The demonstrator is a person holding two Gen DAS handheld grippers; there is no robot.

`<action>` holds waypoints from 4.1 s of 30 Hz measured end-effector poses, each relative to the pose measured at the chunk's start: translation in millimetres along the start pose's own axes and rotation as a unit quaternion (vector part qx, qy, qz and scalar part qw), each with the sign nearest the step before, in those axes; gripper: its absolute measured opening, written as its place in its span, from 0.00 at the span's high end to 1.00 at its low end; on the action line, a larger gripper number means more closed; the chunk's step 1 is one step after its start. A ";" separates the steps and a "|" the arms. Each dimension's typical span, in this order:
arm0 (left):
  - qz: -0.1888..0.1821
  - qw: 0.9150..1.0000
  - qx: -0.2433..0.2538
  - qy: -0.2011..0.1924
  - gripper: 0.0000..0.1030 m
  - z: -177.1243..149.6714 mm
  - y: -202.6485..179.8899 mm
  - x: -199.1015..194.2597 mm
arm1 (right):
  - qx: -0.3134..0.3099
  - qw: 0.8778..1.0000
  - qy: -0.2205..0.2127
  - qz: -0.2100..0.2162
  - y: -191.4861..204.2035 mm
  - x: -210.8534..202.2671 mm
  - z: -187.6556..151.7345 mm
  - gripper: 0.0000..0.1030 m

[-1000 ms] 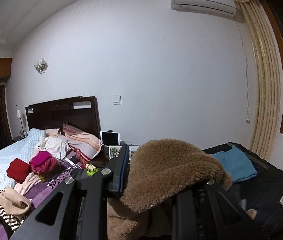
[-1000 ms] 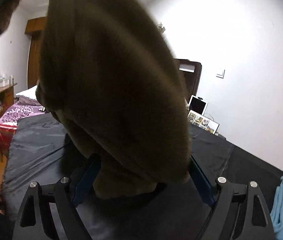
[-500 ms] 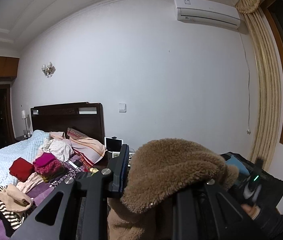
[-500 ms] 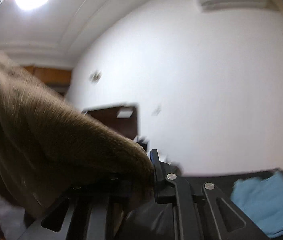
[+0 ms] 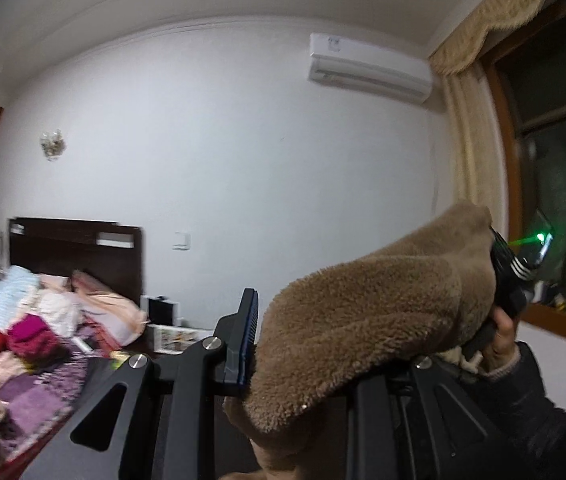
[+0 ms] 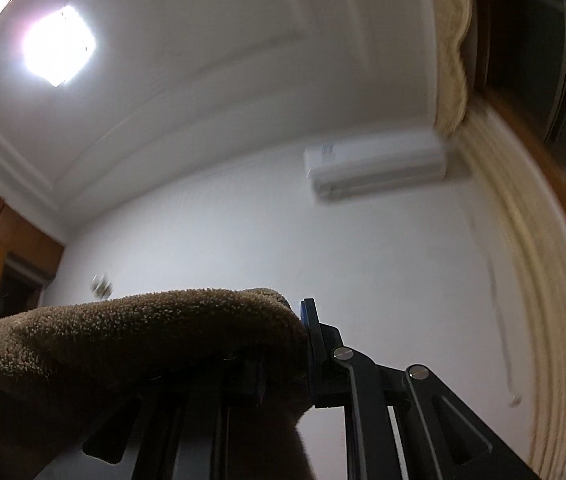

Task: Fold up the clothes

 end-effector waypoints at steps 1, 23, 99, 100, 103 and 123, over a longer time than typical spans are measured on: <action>-0.015 1.000 -0.008 -0.007 0.74 0.1 -4.0 -2.2 | -0.008 1.000 -0.010 -0.003 10.0 -0.2 12.0 0.85; -0.272 0.962 -0.007 -0.013 0.22 -39.7 -161.1 32.6 | -0.152 0.973 -0.158 -0.070 94.0 -43.8 155.3 0.85; 0.249 0.962 0.014 -0.112 0.71 98.9 13.9 -26.2 | -0.015 0.999 0.010 0.042 -3.2 -139.2 -9.5 0.85; 0.251 0.962 0.016 -0.110 0.71 100.3 14.0 -23.6 | -0.010 0.999 0.015 0.045 -4.1 -140.3 -12.1 0.85; 0.255 0.961 0.020 -0.102 0.71 105.0 14.8 -16.3 | -0.008 0.998 0.025 0.059 -2.9 -147.5 -21.0 0.85; 0.254 0.964 0.039 -0.068 0.71 127.2 -1.4 16.2 | 0.075 0.887 0.306 0.337 7.3 -158.5 -163.7 0.16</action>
Point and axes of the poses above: each gripper's, at about its wrist camera, not at the fingertips, and x roughly the way its jaws point, y to its left, z to its top, the point moved 7 cm from there along x, roughly the way its jaws point, and after that the axes turned 15 degrees about x, right-handed, at the moved point
